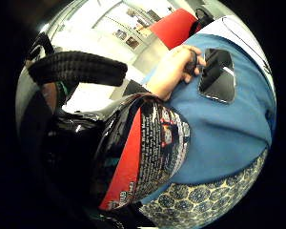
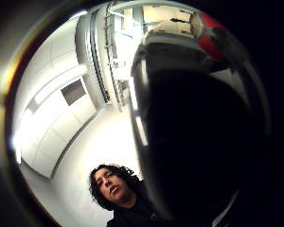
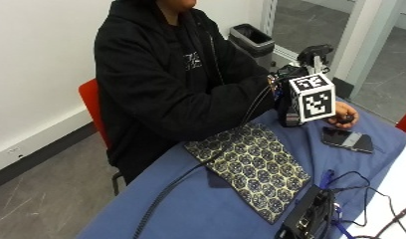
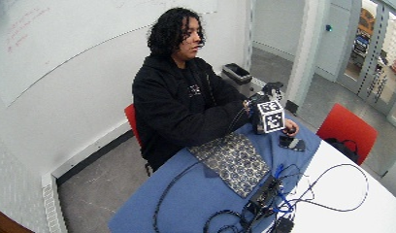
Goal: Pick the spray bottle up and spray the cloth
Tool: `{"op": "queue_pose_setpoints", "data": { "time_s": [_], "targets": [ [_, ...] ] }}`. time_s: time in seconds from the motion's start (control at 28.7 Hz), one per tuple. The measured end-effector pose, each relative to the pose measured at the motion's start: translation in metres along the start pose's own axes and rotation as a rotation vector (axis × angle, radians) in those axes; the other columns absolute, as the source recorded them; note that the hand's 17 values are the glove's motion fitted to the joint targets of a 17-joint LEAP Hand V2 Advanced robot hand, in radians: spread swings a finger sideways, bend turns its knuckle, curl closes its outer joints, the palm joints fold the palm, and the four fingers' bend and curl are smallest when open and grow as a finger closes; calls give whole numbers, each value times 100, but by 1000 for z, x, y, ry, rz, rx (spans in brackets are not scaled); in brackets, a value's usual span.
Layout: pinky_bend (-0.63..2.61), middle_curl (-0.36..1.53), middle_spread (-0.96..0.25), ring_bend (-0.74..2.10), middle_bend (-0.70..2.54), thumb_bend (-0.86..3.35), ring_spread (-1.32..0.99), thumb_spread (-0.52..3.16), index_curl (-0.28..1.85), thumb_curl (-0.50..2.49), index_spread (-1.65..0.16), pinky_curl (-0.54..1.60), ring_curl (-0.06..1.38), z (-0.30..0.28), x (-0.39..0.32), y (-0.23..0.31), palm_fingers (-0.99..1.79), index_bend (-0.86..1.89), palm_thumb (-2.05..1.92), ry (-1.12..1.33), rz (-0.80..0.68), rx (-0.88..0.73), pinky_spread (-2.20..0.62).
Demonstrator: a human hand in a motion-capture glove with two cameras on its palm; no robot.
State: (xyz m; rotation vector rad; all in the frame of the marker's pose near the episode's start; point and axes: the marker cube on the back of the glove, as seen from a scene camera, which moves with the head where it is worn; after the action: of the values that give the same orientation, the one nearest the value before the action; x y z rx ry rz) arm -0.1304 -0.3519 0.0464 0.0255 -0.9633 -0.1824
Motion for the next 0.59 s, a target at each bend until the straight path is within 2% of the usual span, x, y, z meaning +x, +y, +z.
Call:
{"op": "queue_pose_setpoints", "data": {
  "time_s": [0.59],
  "targets": [
    [44,60,-16,70,62,-1,-20,127,62,51,-23,44,50,-3,18,0,130,17,110,-11,-62,43,-27]
  ]
}}
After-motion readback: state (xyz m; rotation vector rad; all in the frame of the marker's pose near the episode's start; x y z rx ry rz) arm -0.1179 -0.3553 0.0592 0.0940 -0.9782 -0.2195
